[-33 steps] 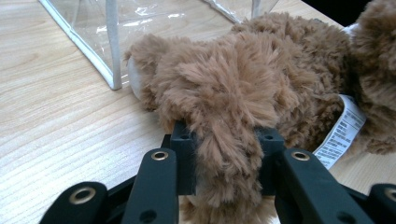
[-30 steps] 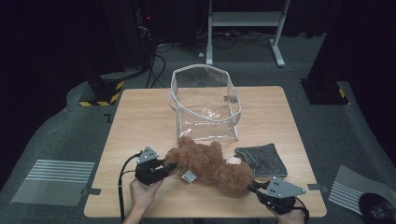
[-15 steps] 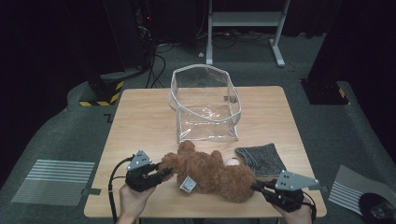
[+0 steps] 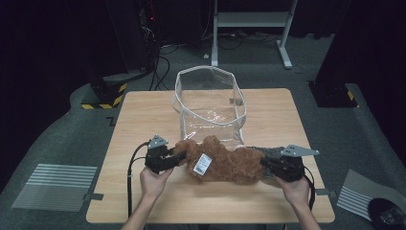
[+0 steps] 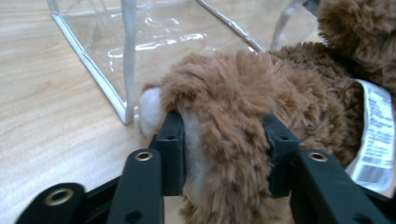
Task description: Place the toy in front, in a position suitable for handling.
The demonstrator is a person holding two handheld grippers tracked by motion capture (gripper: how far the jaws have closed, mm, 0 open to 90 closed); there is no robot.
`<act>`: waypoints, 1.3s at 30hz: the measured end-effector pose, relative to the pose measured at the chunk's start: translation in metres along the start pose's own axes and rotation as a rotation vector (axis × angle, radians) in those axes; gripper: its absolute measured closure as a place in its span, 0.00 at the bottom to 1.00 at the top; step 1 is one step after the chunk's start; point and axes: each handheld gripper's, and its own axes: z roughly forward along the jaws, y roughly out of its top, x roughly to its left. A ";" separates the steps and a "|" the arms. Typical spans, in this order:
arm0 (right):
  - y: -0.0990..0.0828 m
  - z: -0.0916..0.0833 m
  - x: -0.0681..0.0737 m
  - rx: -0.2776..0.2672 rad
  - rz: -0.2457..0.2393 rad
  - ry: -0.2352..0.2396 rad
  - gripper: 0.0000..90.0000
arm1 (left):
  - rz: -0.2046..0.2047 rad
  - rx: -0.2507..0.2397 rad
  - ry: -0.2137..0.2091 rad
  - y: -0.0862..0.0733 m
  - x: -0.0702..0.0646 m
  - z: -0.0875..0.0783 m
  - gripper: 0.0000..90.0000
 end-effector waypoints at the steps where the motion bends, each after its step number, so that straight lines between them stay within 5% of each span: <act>1: 0.002 0.002 -0.002 0.000 0.003 -0.009 0.95 | -0.013 -0.017 -0.004 0.001 0.002 0.001 0.62; 9: 0.014 0.021 -0.016 0.010 0.038 -0.063 0.95 | 0.024 -0.139 -0.043 -0.012 0.002 -0.021 0.40; 16: 0.022 0.031 -0.015 0.039 0.044 -0.097 0.95 | 0.052 -0.179 -0.060 -0.039 0.003 -0.044 0.34; 21: 0.023 0.034 -0.019 0.057 0.062 -0.117 0.95 | 0.114 -0.160 -0.076 -0.058 -0.004 -0.055 0.32; 31: 0.024 0.035 -0.019 0.061 0.060 -0.121 0.95 | 0.272 -0.023 -0.091 -0.066 -0.025 -0.001 0.30; 35: 0.024 0.035 -0.019 0.062 0.058 -0.120 0.95 | 0.291 -0.017 -0.084 -0.063 -0.029 0.015 0.29; 39: 0.024 0.035 -0.019 0.063 0.061 -0.114 0.95 | 0.290 -0.021 -0.120 -0.059 -0.028 0.023 0.28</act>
